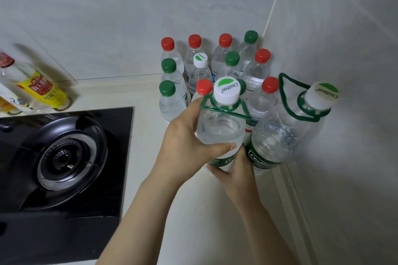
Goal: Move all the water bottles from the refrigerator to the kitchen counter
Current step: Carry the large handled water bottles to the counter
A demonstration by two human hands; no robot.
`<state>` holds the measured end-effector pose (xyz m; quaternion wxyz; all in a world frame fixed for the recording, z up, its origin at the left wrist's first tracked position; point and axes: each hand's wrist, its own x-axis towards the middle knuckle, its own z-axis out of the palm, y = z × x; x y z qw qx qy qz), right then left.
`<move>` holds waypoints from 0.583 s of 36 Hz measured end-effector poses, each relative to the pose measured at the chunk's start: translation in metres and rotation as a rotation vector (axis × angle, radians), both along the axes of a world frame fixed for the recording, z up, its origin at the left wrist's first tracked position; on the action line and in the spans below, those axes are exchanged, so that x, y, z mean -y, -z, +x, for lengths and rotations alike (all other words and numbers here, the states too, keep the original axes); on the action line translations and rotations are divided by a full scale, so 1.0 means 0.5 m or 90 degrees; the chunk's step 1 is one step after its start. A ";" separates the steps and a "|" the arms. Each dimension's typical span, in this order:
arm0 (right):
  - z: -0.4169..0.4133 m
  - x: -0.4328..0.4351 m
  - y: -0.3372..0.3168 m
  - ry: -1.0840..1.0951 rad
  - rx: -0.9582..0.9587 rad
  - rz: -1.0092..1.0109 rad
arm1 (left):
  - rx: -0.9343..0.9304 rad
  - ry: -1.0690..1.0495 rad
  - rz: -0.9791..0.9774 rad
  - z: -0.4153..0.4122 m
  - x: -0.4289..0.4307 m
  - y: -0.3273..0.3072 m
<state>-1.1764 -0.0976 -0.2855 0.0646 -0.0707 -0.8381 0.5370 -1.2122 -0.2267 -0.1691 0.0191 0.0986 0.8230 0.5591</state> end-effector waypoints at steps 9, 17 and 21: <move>0.004 0.003 0.001 0.019 0.024 0.016 | -0.005 0.003 -0.002 0.006 -0.004 0.004; 0.036 0.033 0.023 0.134 0.050 0.042 | 0.002 0.005 -0.007 0.012 -0.007 0.003; 0.059 0.029 0.017 0.152 0.090 0.035 | 0.010 0.001 -0.026 0.020 -0.005 0.004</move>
